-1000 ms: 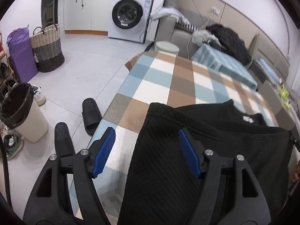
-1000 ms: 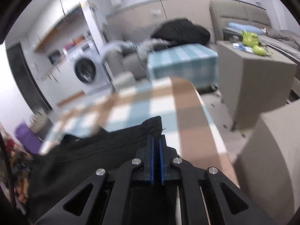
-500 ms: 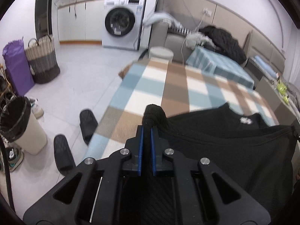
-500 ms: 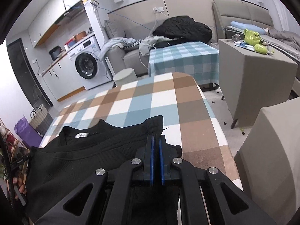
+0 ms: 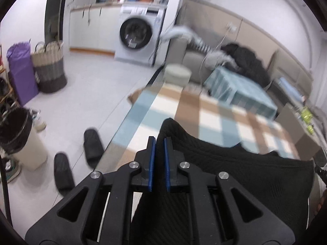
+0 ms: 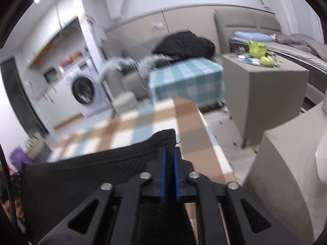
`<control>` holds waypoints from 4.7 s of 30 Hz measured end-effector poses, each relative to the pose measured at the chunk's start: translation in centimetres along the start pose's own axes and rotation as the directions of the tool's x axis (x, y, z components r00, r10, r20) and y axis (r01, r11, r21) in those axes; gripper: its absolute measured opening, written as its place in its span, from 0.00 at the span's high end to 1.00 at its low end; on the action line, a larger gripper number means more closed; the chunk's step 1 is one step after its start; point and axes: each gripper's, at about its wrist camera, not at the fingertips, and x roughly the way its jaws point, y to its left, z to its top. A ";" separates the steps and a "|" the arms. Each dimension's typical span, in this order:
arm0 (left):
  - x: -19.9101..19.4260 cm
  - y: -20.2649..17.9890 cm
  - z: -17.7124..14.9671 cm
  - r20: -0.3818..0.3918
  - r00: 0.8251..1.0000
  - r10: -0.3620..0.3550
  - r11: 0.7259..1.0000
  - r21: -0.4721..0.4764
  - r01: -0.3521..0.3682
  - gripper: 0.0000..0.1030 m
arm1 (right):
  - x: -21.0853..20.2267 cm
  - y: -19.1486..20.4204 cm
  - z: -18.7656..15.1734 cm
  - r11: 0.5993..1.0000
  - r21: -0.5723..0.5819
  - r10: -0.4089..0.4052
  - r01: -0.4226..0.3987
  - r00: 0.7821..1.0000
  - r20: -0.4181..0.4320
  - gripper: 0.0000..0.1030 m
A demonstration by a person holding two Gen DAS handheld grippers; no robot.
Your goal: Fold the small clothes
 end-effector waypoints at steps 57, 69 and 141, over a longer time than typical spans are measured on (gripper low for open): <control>-14.7 5.2 -17.1 -0.132 0.991 0.037 0.999 -0.026 -0.041 0.33 | -15.2 -6.1 -19.0 0.982 0.141 0.152 -0.127 0.971 -0.183 0.80; -15.0 4.0 -17.0 -0.124 0.992 0.019 1.000 -0.015 -0.021 0.33 | -14.4 -5.0 -20.5 0.970 0.176 0.199 -0.170 0.965 -0.168 0.69; -13.7 -3.8 -20.7 -0.230 0.968 -0.104 0.958 0.239 0.160 0.32 | -0.4 7.9 -8.2 0.955 -0.292 -0.019 -0.049 0.974 -0.228 0.45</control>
